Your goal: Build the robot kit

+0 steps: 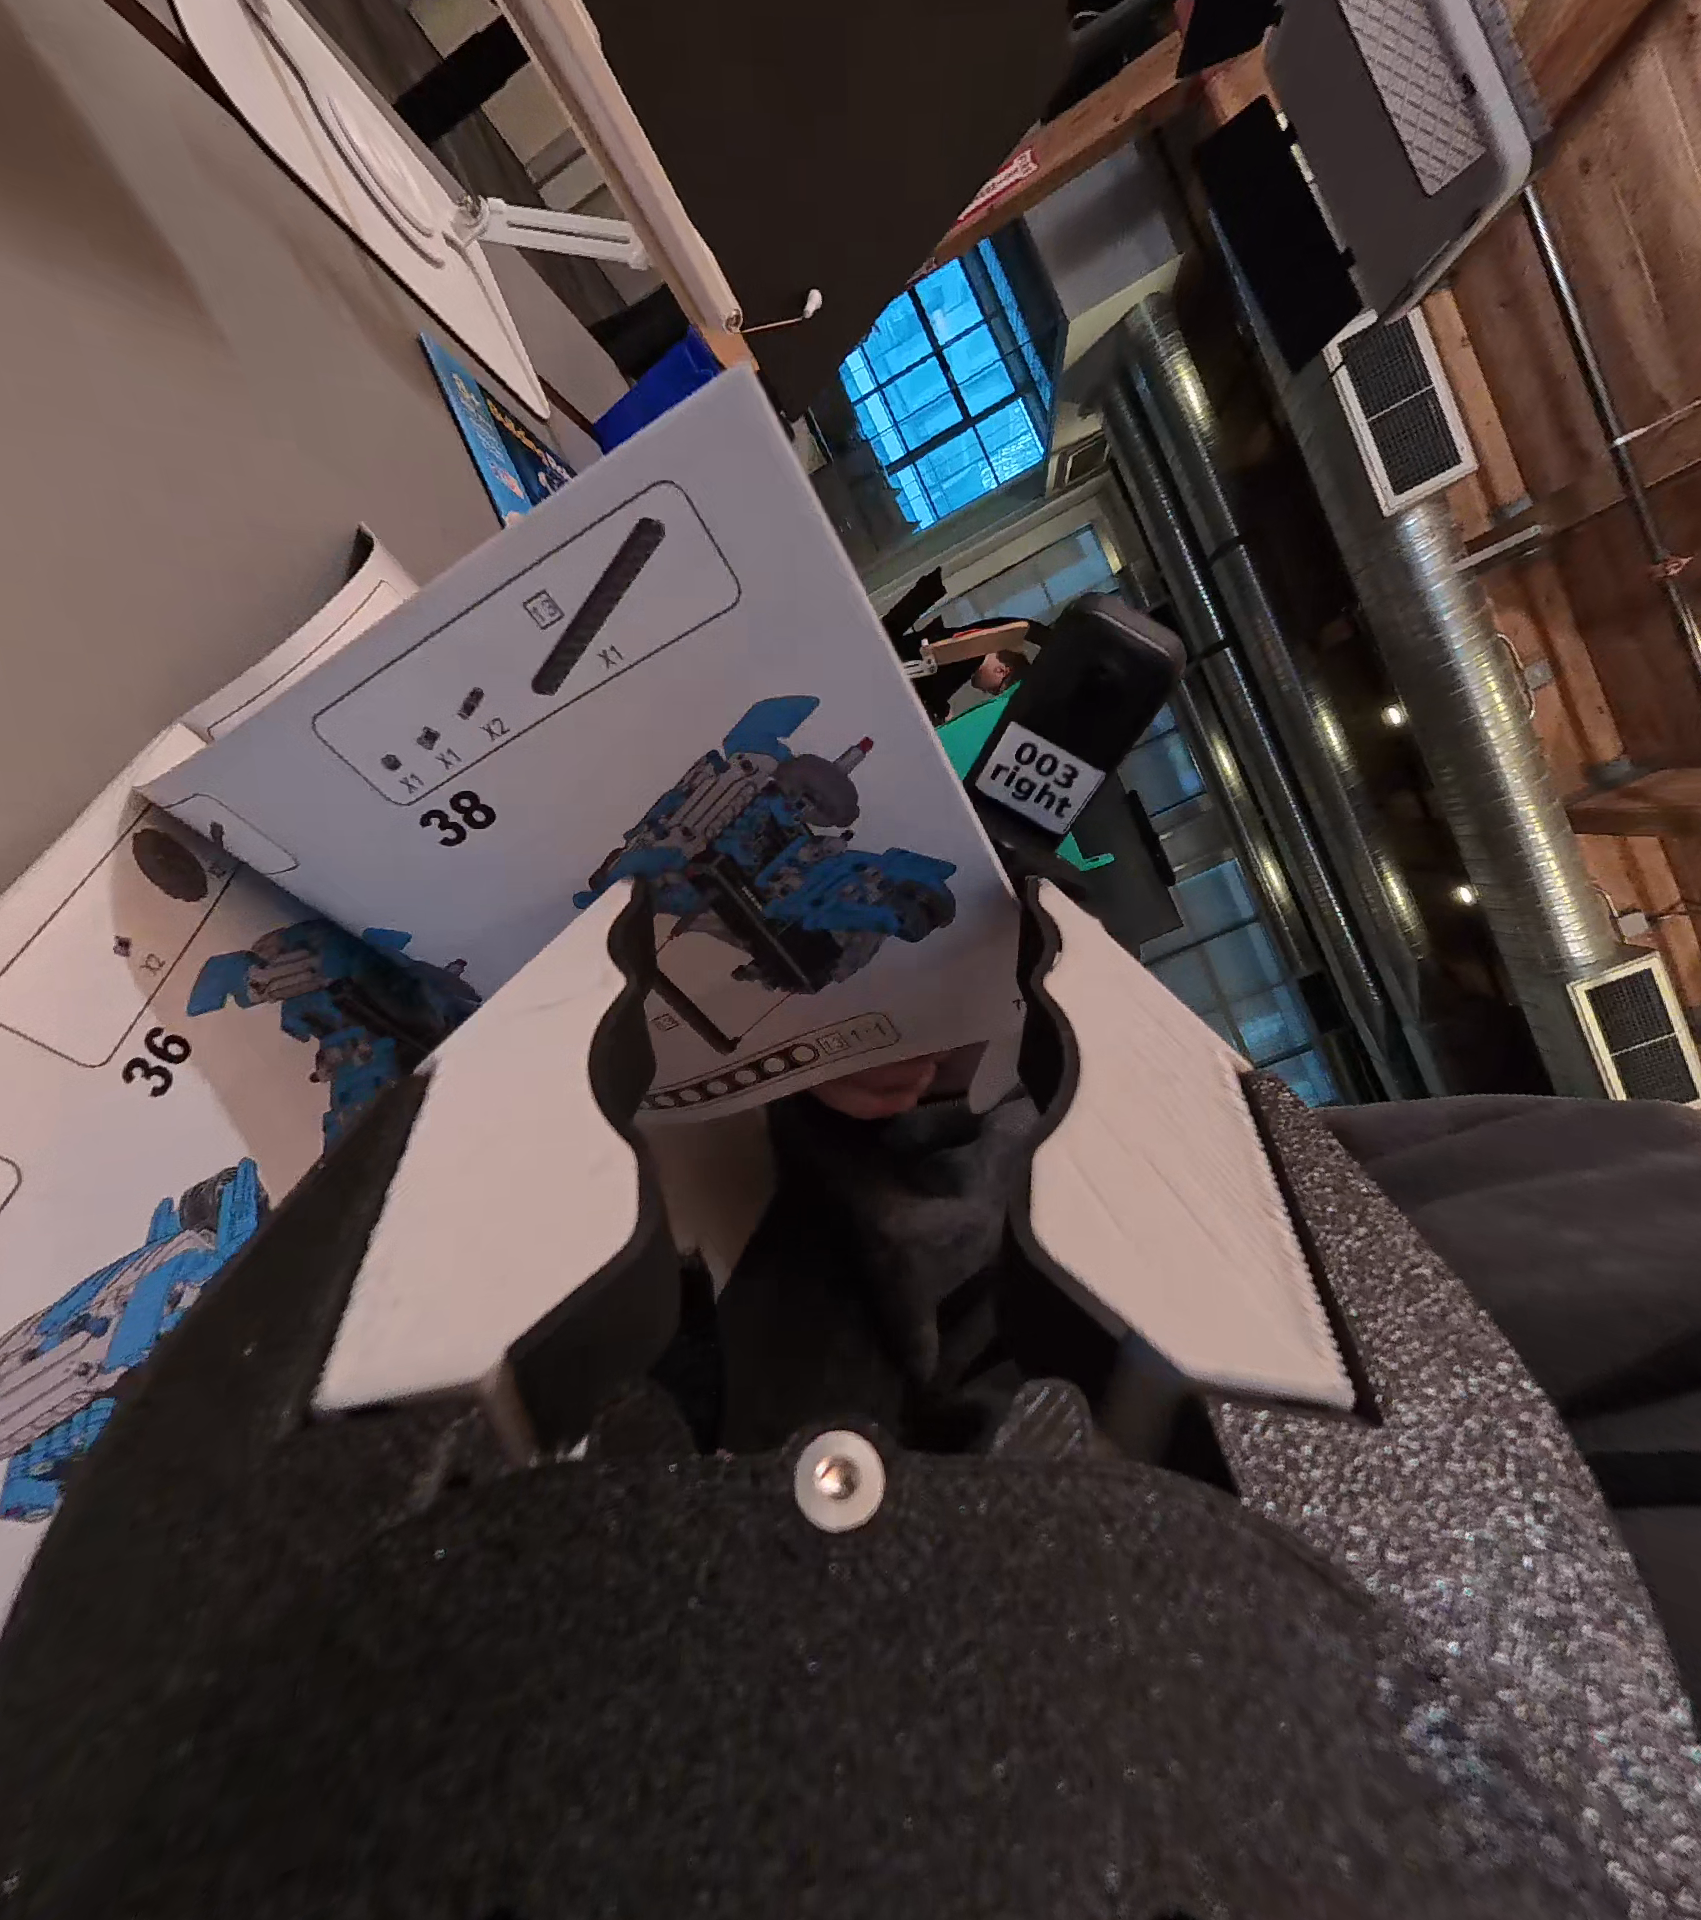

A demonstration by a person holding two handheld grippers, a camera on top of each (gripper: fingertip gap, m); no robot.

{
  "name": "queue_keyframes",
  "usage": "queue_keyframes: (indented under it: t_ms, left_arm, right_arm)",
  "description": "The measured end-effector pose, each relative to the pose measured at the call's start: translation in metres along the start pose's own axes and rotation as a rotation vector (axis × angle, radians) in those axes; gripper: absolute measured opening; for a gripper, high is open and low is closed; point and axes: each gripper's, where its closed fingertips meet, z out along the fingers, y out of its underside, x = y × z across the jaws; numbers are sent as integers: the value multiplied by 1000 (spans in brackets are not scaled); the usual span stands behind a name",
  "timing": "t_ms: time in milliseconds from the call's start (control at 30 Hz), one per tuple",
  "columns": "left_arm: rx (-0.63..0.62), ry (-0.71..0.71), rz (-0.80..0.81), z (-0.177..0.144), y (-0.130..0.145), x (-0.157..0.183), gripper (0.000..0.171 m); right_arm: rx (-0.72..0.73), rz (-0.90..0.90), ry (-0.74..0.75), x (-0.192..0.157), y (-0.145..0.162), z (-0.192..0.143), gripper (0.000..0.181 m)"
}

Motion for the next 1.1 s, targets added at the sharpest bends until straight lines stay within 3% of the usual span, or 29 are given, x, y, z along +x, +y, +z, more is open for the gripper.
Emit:
queue_keyframes:
  t_ms: [133,467,767,1100]
  left_arm:
    - [-15,-14,13,2,3,-2,70]
    - [-30,-23,8,3,9,-6,65]
    - [-30,-16,-9,3,9,-8,64]
    - [-47,-77,-35,-10,18,-25,56]
  right_arm:
    - [32,65,-57,-6,-7,-1,52]
    - [34,178,-63,8,-2,-3,36]
    - [75,208,-74,14,-5,-12,0]
    - [-49,240,51,38,24,-3,2]
